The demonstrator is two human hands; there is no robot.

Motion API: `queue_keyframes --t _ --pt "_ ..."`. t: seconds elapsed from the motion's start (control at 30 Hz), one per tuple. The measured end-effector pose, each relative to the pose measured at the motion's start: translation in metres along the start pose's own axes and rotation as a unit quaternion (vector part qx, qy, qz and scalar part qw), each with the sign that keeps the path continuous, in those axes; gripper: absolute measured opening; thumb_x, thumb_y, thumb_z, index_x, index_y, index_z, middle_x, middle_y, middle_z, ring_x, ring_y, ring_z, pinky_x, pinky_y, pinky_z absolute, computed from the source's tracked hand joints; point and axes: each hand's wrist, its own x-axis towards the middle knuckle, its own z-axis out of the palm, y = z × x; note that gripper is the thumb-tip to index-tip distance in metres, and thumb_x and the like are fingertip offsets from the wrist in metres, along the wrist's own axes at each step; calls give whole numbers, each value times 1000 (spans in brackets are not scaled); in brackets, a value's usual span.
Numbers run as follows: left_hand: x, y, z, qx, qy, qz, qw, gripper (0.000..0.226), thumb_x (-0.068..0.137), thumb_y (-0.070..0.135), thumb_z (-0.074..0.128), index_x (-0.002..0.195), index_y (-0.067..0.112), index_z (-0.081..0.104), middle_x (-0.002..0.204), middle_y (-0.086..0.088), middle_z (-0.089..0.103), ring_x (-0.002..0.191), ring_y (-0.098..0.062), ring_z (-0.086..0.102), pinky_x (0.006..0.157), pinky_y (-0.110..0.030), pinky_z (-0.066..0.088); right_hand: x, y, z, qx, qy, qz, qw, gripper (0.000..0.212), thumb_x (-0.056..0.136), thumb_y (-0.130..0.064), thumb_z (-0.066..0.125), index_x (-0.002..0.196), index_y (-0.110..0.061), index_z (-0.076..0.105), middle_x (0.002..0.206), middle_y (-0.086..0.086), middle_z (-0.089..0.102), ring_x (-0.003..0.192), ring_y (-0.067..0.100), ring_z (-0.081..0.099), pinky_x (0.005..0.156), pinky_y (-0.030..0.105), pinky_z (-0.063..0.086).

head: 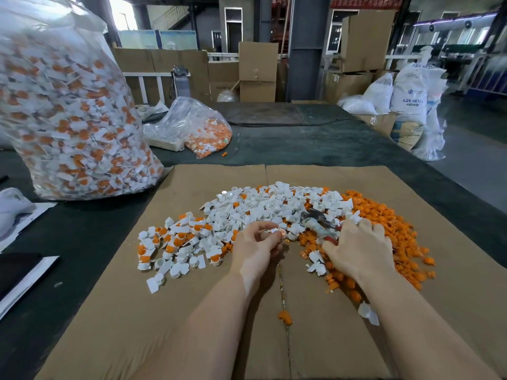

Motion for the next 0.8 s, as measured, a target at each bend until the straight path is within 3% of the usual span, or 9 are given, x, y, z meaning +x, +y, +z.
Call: queue_keyframes --t 0.13,0.23,0.33,0.47,0.67,0.8 --pt "3 0 0 -31 11 -10 999 13 89 3 61 101 7 61 69 -7 60 52 -5 57 53 -15 49 -9 -11 -15 90 -20 -59 994 34 93 -44 40 103 -12 48 103 7 55 93 23 52 69 31 41" --pt "4 2 -1 -69 20 -26 997 13 87 2 62 99 8 62 66 -5 61 53 -8 57 54 -18 51 -17 -18 -26 206 -127 -98 965 30 95 -36 40 78 -13 46 67 2 48 58 15 43 51 27 28" --pt "5 3 -1 -89 33 -31 995 12 88 1 61 97 9 62 58 -2 61 49 -9 55 50 -19 51 -25 -21 -33 250 -203 -116 940 33 95 -31 41 68 -13 42 65 5 42 56 17 37 53 28 27" --pt "6 3 -1 -81 44 -33 995 12 89 3 61 99 10 62 58 -1 61 50 -10 55 54 -25 52 -30 -20 -35 273 -258 -111 920 27 97 -28 38 76 -13 44 74 8 43 68 20 41 61 30 31" --pt "8 1 0 -84 70 -41 993 10 88 1 61 96 8 62 63 -5 61 48 -8 54 54 -25 52 -32 -19 -37 295 -283 -115 905 29 96 -27 40 69 -15 43 62 3 44 55 17 41 56 29 30" --pt "10 -1 -1 -87 85 -38 992 9 88 1 61 96 7 61 65 -5 60 48 -7 56 59 -25 55 -33 -21 -35 286 -290 -119 906 26 96 -31 37 77 -17 48 68 2 53 64 17 50 60 30 37"
